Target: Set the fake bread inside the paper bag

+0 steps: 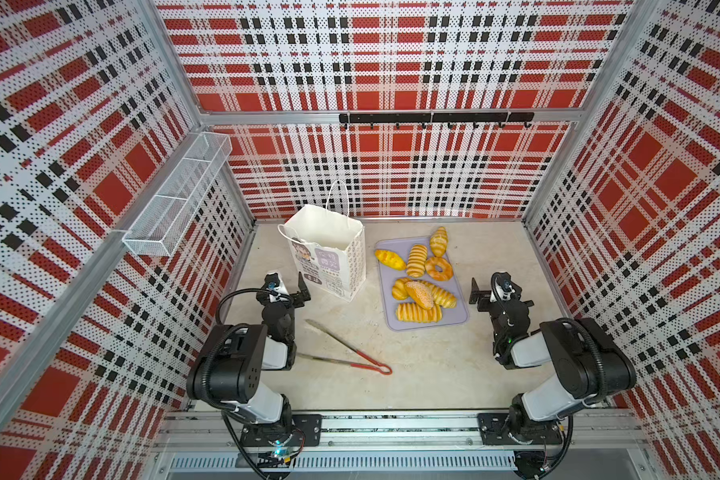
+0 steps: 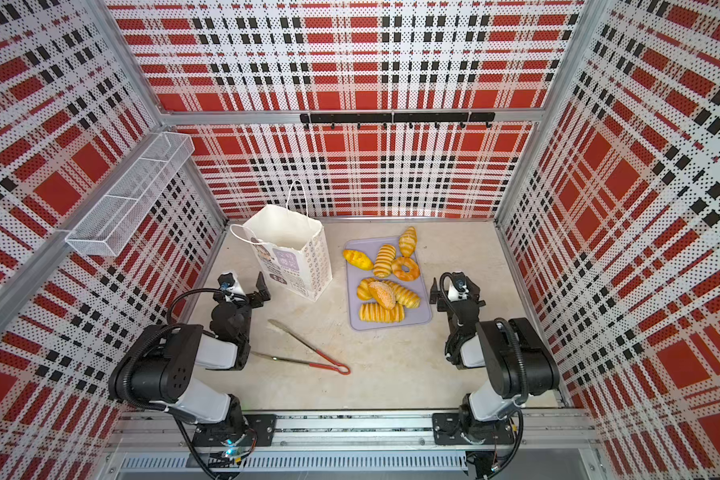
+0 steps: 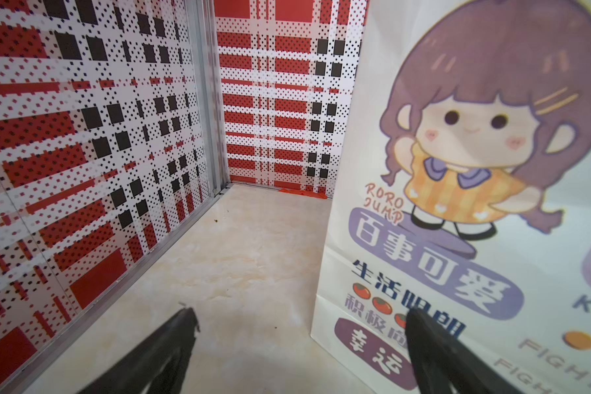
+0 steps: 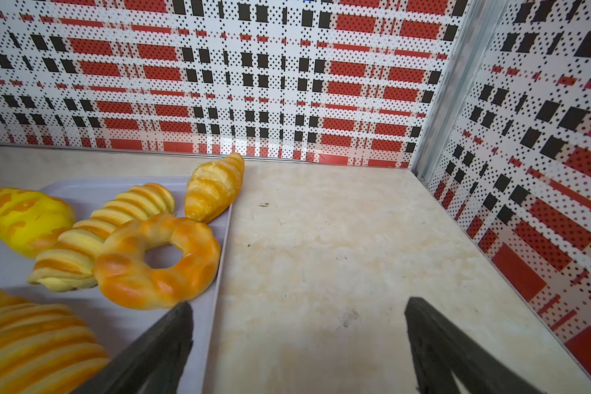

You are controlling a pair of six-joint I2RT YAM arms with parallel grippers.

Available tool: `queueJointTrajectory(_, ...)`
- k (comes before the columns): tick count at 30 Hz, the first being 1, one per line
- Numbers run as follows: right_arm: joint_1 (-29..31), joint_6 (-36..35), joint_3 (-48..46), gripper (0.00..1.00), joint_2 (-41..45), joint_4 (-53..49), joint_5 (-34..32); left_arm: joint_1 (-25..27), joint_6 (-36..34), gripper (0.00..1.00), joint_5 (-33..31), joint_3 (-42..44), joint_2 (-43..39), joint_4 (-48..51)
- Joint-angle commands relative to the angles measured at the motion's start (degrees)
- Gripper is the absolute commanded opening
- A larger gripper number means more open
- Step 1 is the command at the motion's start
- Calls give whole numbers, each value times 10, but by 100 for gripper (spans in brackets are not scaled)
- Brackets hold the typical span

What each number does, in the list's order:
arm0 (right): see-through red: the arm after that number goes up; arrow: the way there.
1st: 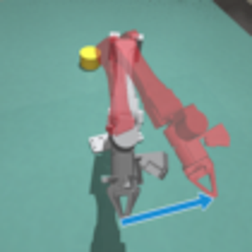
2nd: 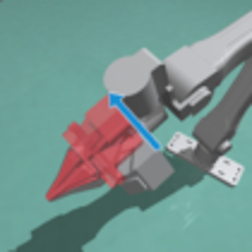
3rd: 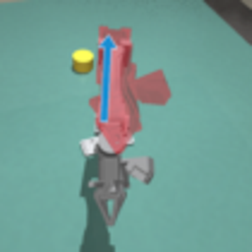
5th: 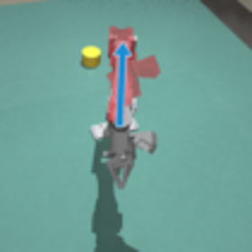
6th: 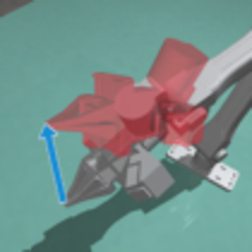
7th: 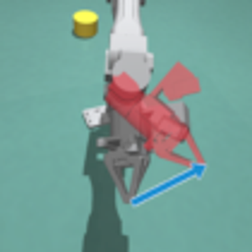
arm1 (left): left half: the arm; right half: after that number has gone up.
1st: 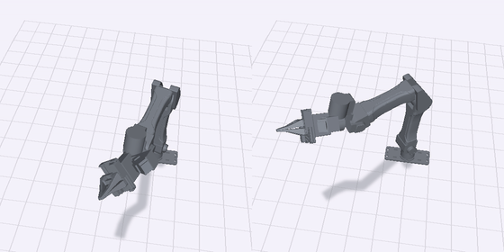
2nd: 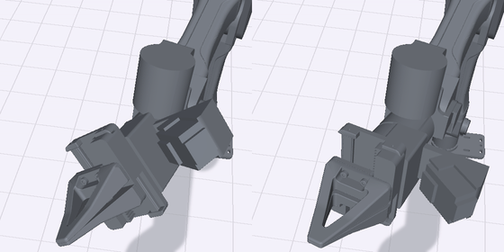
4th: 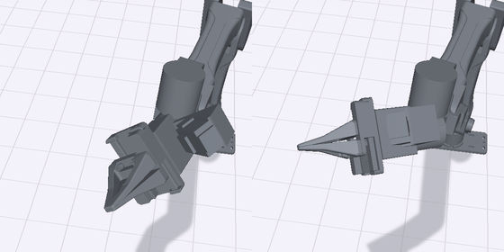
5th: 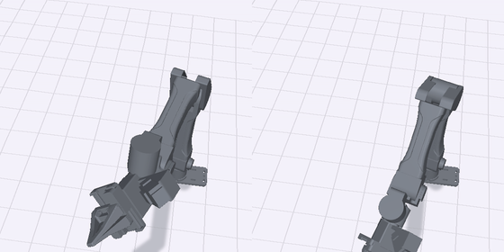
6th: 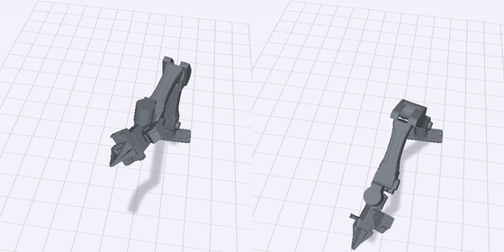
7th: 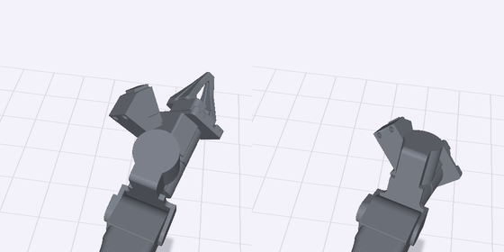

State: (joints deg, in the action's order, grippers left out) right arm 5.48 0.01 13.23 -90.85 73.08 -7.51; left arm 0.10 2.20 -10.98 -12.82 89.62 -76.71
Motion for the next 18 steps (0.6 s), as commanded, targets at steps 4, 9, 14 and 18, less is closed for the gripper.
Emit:
queueJointTrajectory(4, -3, -8, 1, 100, 7, -1, 4, 4, -8, 98, -8, 3, 0, -13)
queueJointTrajectory(9, -8, -7, 8, 100, 8, -17, 16, 4, -9, 98, -7, 3, 0, -13)
queueJointTrajectory(14, -7, -9, -3, 100, 7, 4, 22, 4, -8, 98, -7, 3, 0, -13)
queueJointTrajectory(18, -8, -11, -9, 100, 6, 18, 21, 3, -8, 98, -6, 2, 0, -13)
